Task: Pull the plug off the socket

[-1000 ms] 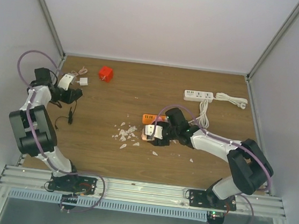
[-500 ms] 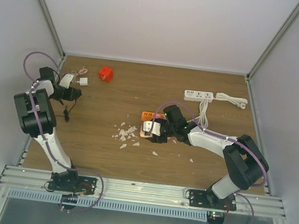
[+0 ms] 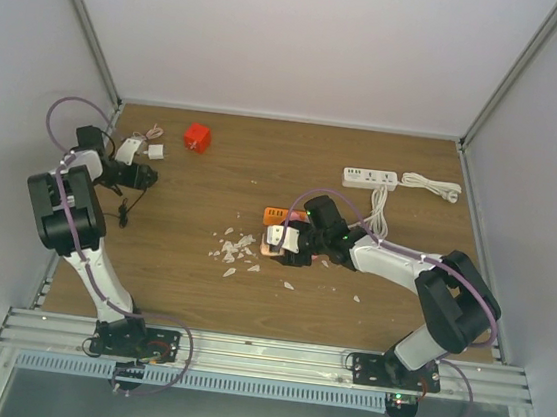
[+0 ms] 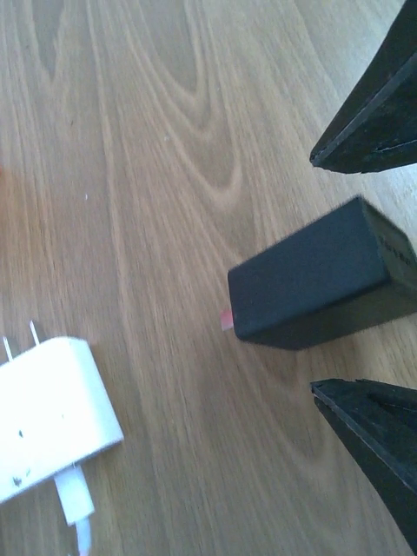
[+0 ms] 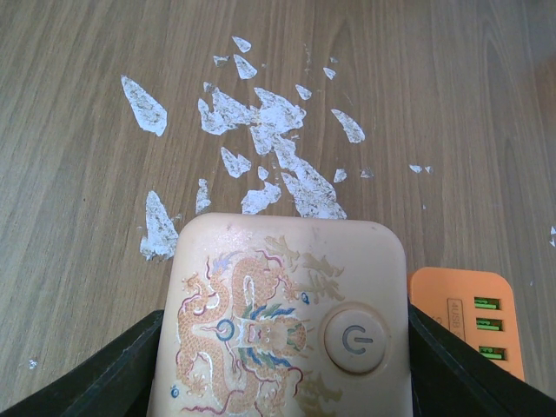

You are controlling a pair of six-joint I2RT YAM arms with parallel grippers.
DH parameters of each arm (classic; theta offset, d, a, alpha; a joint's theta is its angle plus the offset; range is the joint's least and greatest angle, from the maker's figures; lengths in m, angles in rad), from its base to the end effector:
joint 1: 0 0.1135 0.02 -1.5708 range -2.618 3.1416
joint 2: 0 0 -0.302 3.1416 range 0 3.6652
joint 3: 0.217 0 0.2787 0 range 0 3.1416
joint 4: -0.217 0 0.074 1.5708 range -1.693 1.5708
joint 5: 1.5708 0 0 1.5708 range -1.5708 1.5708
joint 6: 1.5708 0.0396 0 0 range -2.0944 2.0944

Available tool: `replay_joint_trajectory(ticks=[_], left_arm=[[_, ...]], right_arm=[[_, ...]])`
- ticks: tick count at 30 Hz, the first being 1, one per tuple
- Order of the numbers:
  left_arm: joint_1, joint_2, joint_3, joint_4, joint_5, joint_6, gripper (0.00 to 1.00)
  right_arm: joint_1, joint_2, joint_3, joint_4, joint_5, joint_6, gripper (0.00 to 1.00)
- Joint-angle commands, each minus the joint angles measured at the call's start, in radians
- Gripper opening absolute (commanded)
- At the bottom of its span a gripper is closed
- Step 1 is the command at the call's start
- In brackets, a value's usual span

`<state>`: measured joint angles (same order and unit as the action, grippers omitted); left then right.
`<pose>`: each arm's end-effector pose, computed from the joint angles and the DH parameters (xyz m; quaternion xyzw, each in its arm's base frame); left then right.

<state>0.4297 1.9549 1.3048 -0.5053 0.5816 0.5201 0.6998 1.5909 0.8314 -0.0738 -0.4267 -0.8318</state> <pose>0.3994 0.1591 0.1785 0.1014 0.9338 -0.1592 0.3040 0.2486 0.2307 0.1901 -0.6869 0.6042 0.1738 0.3645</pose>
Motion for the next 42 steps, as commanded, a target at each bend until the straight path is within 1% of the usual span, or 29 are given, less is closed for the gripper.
replay_joint_trajectory(ticks=[1, 4, 8, 10, 14, 16, 18, 20, 23, 26, 28, 30, 32, 34, 36, 42], left_arm=[[-0.011, -0.07, -0.02, -0.005, 0.067, 0.052, 0.66], [-0.013, -0.093, -0.025, -0.031, 0.102, 0.087, 0.64], [-0.026, -0.139, -0.044, -0.053, 0.13, 0.14, 0.66], [-0.031, -0.163, -0.054, -0.042, 0.115, 0.134, 0.66], [-0.024, -0.159, -0.035, -0.061, 0.101, 0.112, 0.63], [-0.034, -0.175, -0.036, -0.096, 0.131, 0.156, 0.64], [-0.094, -0.218, -0.072, -0.132, 0.141, 0.245, 0.66], [-0.16, -0.287, -0.128, -0.14, 0.148, 0.313, 0.67], [-0.232, -0.372, -0.206, -0.113, 0.164, 0.357, 0.7], [-0.278, -0.421, -0.244, -0.092, 0.196, 0.366, 0.74], [-0.306, -0.447, -0.266, -0.084, 0.213, 0.371, 0.77], [-0.336, -0.477, -0.291, -0.071, 0.221, 0.384, 0.81], [-0.362, -0.509, -0.32, -0.058, 0.232, 0.408, 0.86], [-0.39, -0.535, -0.346, -0.06, 0.246, 0.437, 0.93], [-0.419, -0.555, -0.368, -0.064, 0.257, 0.466, 0.95], [-0.587, -0.632, -0.461, -0.025, 0.271, 0.587, 0.94]], right_arm=[[-0.013, 0.024, -0.033, -0.069, 0.04, 0.03, 0.22], [-0.012, 0.023, -0.032, -0.068, 0.04, 0.027, 0.23], [-0.013, 0.02, -0.031, -0.068, 0.04, 0.022, 0.24], [-0.012, 0.021, -0.031, -0.069, 0.04, 0.021, 0.24], [-0.013, 0.022, -0.032, -0.067, 0.039, 0.02, 0.25], [-0.013, 0.021, -0.03, -0.066, 0.038, 0.02, 0.26], [-0.012, 0.02, -0.028, -0.064, 0.039, 0.023, 0.28], [-0.012, 0.018, -0.025, -0.059, 0.036, 0.027, 0.34], [-0.013, 0.015, -0.021, -0.053, 0.035, 0.029, 0.46], [-0.014, 0.001, -0.009, -0.056, 0.029, 0.038, 0.61], [-0.012, -0.012, -0.004, -0.055, 0.019, 0.044, 0.75], [-0.013, -0.028, 0.003, -0.054, 0.012, 0.049, 0.85], [-0.013, -0.041, 0.008, -0.053, 0.007, 0.051, 0.92], [-0.013, -0.061, 0.006, -0.058, 0.0, 0.047, 0.99], [-0.016, -0.083, 0.001, -0.065, -0.006, 0.038, 1.0], [-0.069, -0.176, -0.044, -0.124, -0.041, -0.02, 1.0]])
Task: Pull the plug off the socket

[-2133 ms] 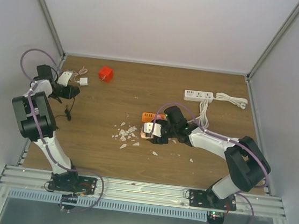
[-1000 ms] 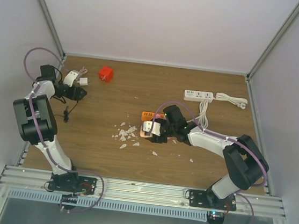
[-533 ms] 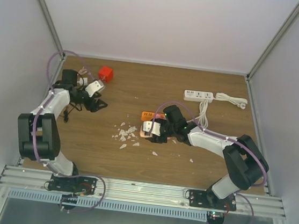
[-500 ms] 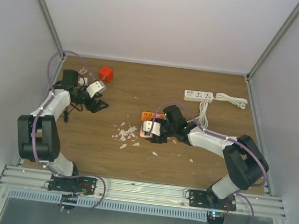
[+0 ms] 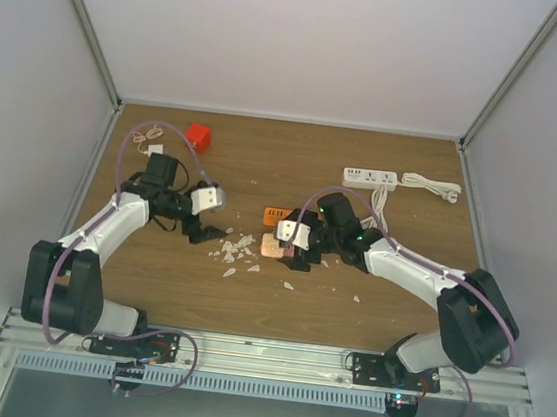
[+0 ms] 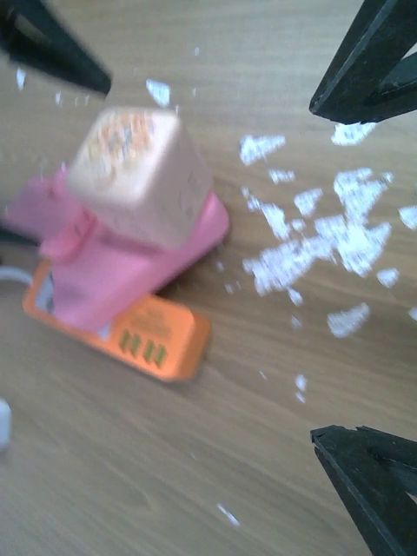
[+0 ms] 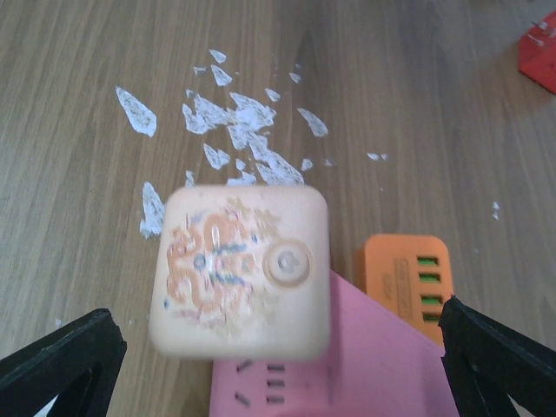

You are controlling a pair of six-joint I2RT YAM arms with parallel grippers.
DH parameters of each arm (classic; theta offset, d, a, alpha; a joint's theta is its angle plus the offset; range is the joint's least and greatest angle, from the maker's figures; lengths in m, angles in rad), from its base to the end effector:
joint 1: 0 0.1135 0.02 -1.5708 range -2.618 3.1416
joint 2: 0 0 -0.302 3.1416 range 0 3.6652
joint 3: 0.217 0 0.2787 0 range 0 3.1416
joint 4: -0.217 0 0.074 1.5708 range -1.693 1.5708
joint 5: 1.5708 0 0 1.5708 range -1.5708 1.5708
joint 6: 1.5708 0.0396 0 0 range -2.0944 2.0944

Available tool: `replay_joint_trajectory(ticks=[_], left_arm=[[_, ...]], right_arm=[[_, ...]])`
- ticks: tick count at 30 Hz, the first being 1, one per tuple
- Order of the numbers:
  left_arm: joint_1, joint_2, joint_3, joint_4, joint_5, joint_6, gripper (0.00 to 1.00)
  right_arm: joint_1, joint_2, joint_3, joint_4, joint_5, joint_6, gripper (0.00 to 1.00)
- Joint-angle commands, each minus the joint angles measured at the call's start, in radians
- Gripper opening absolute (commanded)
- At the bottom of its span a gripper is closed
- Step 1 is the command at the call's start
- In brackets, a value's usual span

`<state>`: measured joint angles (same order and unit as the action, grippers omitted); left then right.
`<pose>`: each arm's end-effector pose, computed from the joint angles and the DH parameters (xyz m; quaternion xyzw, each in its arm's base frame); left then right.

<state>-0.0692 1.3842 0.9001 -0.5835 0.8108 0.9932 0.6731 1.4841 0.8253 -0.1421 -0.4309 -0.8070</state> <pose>0.2790 -0.0481 0.2480 0.5355 0.7176 -0.2400 0.3750 0.2417 0.2139 0.2162 -0.6698 0.6144 0.1732 0.3793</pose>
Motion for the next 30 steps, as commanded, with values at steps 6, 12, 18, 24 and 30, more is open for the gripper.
replay_joint_trajectory(ticks=[6, 12, 18, 24, 30], left_arm=[[-0.276, -0.101, -0.147, 0.173, -0.034, 0.195, 0.89], [-0.413, -0.051, -0.181, 0.346, -0.098, 0.145, 0.85], [-0.488, 0.027, -0.173, 0.479, -0.143, 0.099, 0.85], [-0.5, 0.095, -0.156, 0.539, -0.172, 0.088, 0.85], [-0.501, 0.122, -0.155, 0.579, -0.186, 0.086, 0.84]], right_arm=[[-0.135, -0.138, -0.112, -0.101, -0.049, -0.134, 0.99], [-0.204, -0.111, -0.107, -0.093, -0.064, -0.146, 0.94], [-0.204, -0.048, -0.079, -0.032, -0.088, -0.117, 0.91], [-0.199, 0.029, -0.055, 0.025, -0.074, -0.143, 0.9], [-0.189, 0.089, -0.01, 0.056, -0.073, -0.167, 0.88]])
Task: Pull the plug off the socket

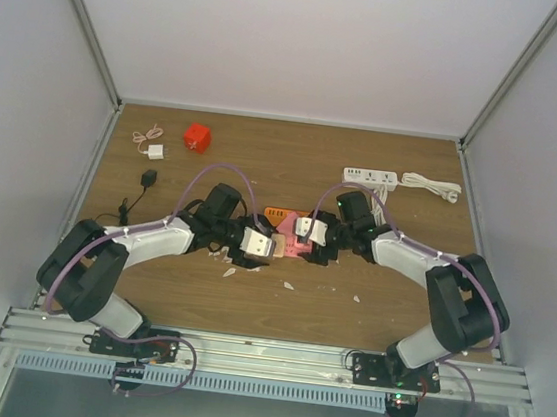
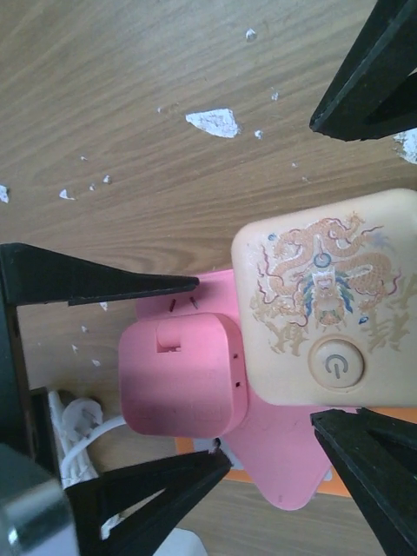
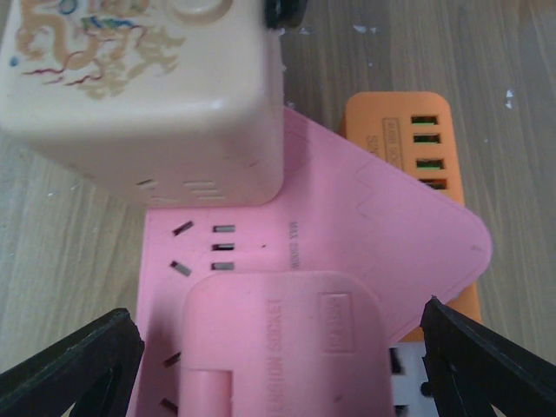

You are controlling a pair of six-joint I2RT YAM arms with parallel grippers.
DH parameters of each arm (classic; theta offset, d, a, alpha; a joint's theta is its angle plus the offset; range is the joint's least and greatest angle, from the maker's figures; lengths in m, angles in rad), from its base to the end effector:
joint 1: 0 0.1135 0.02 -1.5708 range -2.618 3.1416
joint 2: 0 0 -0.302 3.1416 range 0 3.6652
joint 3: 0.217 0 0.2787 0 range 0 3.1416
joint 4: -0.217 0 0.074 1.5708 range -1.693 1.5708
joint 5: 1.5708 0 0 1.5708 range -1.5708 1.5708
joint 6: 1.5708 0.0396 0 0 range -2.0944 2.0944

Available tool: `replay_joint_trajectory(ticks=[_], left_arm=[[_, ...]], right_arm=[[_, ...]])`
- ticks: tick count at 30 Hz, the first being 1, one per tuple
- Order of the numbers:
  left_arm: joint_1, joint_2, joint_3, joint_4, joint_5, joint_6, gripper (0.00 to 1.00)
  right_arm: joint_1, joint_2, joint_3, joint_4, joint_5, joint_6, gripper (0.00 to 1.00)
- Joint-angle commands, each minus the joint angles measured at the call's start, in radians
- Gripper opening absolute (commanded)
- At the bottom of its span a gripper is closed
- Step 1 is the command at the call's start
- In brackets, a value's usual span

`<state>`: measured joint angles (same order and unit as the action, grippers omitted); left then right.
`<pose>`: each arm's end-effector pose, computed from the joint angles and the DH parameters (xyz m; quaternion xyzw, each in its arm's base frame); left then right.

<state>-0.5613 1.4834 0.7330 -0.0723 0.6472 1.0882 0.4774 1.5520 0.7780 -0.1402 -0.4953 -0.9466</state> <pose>0.2459 -0.1828 0.1952 0.7270 0.5137 -0.1956 0.4116 0.2732 0.1625 0.1819 -0.6594 0.6431 0.1530 0.3580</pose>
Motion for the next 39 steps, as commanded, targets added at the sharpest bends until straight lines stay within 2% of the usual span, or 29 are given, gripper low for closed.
replay_joint_trajectory(ticks=[1, 6, 10, 16, 26, 34, 39], left_arm=[[-0.009, 0.024, 0.01, 0.069, -0.021, -0.002, 0.84], [-0.009, 0.061, 0.02, 0.068, -0.02, 0.019, 0.84], [-0.009, 0.09, 0.043, 0.066, -0.022, 0.007, 0.79], [-0.009, 0.094, 0.056, 0.069, -0.011, -0.002, 0.61], [0.0, 0.036, 0.04, 0.111, 0.103, -0.02, 0.42], [0.017, 0.04, 0.065, 0.054, 0.177, -0.024, 0.34], [0.034, 0.054, 0.089, 0.02, 0.202, -0.063, 0.32]], right_arm=[[0.008, 0.026, 0.04, 0.058, -0.01, -0.031, 0.88], [0.018, 0.079, 0.061, 0.076, 0.007, -0.036, 0.87], [0.018, 0.102, 0.06, 0.083, 0.004, -0.044, 0.86], [0.02, 0.133, 0.062, 0.079, -0.004, -0.042, 0.75], [0.02, 0.162, 0.061, 0.084, 0.016, -0.028, 0.64], [0.022, 0.181, 0.065, 0.081, 0.028, -0.021, 0.62], [0.021, 0.187, 0.064, 0.077, 0.036, -0.028, 0.61]])
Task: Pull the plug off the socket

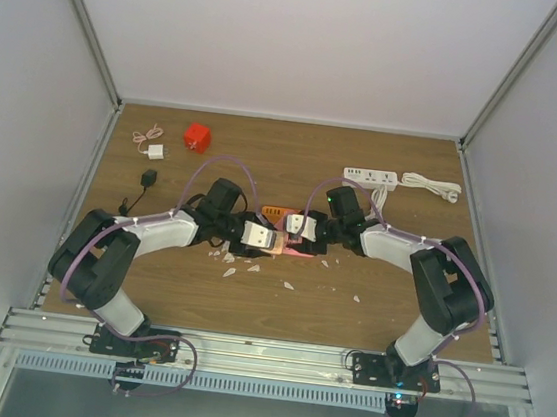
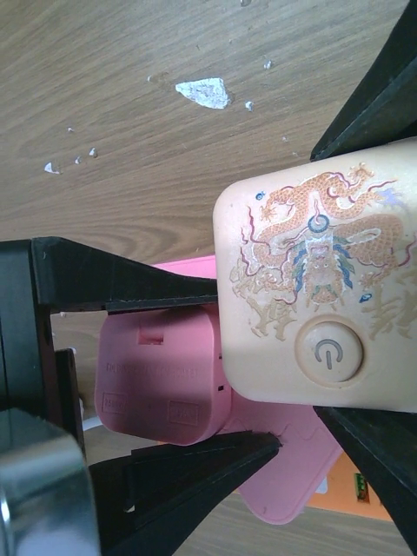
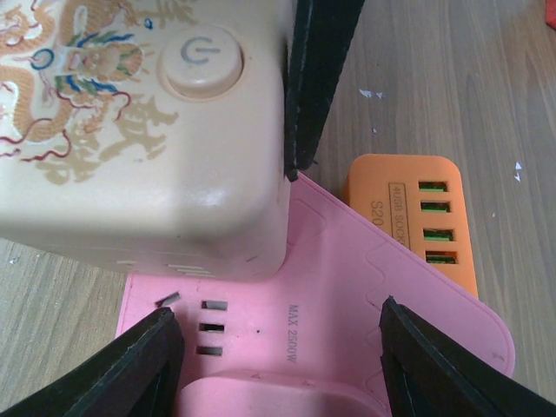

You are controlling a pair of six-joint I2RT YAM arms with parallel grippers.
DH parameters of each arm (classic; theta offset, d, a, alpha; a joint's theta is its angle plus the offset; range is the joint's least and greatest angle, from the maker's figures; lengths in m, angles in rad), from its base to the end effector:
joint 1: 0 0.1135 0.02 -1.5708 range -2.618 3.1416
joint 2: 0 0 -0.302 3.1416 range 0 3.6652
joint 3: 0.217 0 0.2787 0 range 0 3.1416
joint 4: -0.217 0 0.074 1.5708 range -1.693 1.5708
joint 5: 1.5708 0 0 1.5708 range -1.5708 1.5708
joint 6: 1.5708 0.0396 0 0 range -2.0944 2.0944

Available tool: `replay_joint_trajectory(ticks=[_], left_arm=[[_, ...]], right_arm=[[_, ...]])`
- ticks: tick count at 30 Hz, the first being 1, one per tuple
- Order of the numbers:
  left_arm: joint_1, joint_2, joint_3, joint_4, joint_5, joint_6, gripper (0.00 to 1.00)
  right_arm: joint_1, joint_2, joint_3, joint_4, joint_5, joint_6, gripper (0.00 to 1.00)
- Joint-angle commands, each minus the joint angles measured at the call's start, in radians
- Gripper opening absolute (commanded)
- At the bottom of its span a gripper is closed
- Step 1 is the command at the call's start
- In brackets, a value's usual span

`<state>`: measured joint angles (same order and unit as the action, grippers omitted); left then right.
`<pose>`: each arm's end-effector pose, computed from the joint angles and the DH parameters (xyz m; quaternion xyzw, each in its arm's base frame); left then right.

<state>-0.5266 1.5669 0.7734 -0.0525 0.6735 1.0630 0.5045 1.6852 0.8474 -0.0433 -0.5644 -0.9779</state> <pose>0.2660 -0.1832 0.1850 0.7119 0.5345 -0.2092 0.4045 0.2958 0.1875 0.1685 -0.6797 0.6032 0.1786 0.3771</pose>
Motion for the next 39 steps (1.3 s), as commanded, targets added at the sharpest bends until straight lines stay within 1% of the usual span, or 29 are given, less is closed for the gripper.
replay_joint_trajectory(ticks=[1, 5, 11, 16, 20, 23, 26, 29, 35, 39], left_arm=[[0.003, -0.03, 0.051, 0.004, 0.179, -0.049, 0.32], [0.014, -0.024, 0.072, -0.01, 0.2, -0.097, 0.31], [0.016, -0.021, 0.074, -0.024, 0.217, -0.111, 0.31], [0.0, -0.054, 0.026, 0.011, 0.17, -0.024, 0.31], [-0.018, -0.077, -0.007, 0.048, 0.127, 0.016, 0.31], [-0.041, -0.1, -0.053, 0.101, 0.09, 0.078, 0.31], [-0.044, -0.111, -0.07, 0.119, 0.083, 0.096, 0.3], [-0.042, -0.11, -0.058, 0.104, 0.108, 0.066, 0.3], [-0.02, -0.087, 0.005, 0.021, 0.227, -0.076, 0.28], [-0.016, -0.087, 0.001, 0.019, 0.244, -0.11, 0.28]], right_arm=[[-0.006, 0.054, -0.007, -0.021, 0.106, 0.002, 0.61], [-0.002, 0.059, -0.008, -0.021, 0.109, 0.002, 0.61], [0.0, 0.064, -0.008, -0.02, 0.117, 0.003, 0.6], [0.001, 0.071, -0.011, -0.019, 0.121, 0.007, 0.6], [0.001, 0.076, -0.01, -0.02, 0.127, 0.008, 0.59], [0.0, 0.079, -0.009, -0.021, 0.129, 0.011, 0.59], [0.0, 0.08, -0.01, -0.026, 0.135, 0.01, 0.59], [0.001, 0.084, -0.011, -0.026, 0.139, 0.011, 0.59], [0.003, 0.087, -0.016, -0.024, 0.154, 0.012, 0.59], [0.003, 0.092, -0.018, -0.025, 0.16, 0.007, 0.59]])
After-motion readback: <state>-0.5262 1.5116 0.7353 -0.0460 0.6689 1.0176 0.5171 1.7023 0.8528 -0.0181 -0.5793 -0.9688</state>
